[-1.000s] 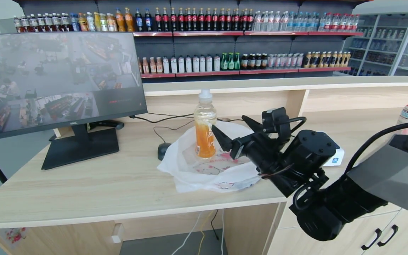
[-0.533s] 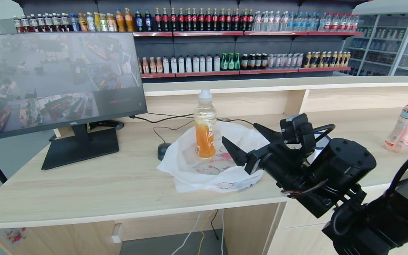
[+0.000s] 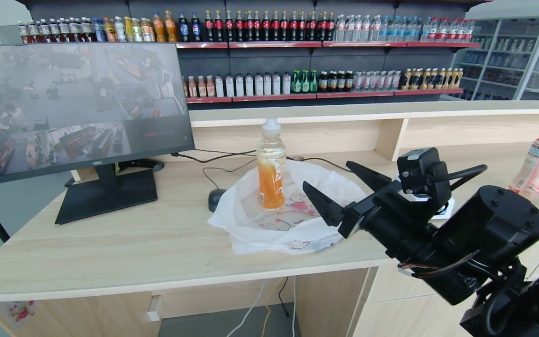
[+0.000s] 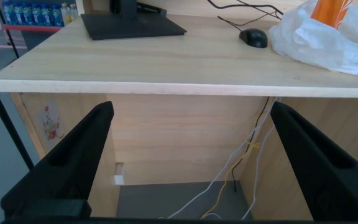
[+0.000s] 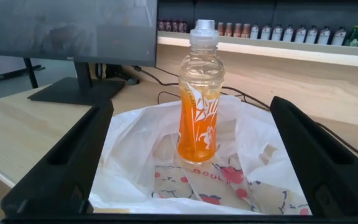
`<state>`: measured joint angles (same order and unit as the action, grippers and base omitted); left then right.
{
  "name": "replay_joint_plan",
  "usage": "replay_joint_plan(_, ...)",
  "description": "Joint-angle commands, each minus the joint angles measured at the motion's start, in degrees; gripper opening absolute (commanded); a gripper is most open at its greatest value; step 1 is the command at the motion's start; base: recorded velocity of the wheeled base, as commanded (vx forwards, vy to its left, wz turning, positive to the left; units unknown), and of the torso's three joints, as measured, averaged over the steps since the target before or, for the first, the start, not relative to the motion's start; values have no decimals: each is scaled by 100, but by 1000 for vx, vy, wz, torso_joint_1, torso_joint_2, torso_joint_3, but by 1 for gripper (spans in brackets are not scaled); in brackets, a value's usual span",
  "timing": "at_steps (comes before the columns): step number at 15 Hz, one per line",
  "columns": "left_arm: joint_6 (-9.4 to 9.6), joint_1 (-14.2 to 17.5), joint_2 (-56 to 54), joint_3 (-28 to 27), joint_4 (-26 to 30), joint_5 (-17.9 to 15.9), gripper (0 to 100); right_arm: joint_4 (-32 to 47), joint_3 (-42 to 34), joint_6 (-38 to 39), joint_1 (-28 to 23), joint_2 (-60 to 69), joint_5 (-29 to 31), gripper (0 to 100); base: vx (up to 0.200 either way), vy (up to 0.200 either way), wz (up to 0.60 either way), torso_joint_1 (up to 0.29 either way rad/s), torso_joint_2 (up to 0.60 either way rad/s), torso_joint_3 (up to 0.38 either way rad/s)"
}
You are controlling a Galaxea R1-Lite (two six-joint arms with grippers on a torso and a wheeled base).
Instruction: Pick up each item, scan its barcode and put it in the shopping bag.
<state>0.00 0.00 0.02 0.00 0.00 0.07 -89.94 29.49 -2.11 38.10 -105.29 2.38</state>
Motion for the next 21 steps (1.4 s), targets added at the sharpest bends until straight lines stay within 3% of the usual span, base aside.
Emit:
replay_joint_plan(1,0,0,-2,0,-9,1,100,-6,-13,0,58,35,0,100,0,0,0,0,0,0)
replay_joint_plan(8,0,0,-2,0,0,1,100,-6,-312,-9,49,395,0,100,0,0,0,0,0,0)
replay_joint_plan(21,0,0,-2,0,0,1,100,-6,-462,-26,40,501,0,100,0,-200,0,5,3,1)
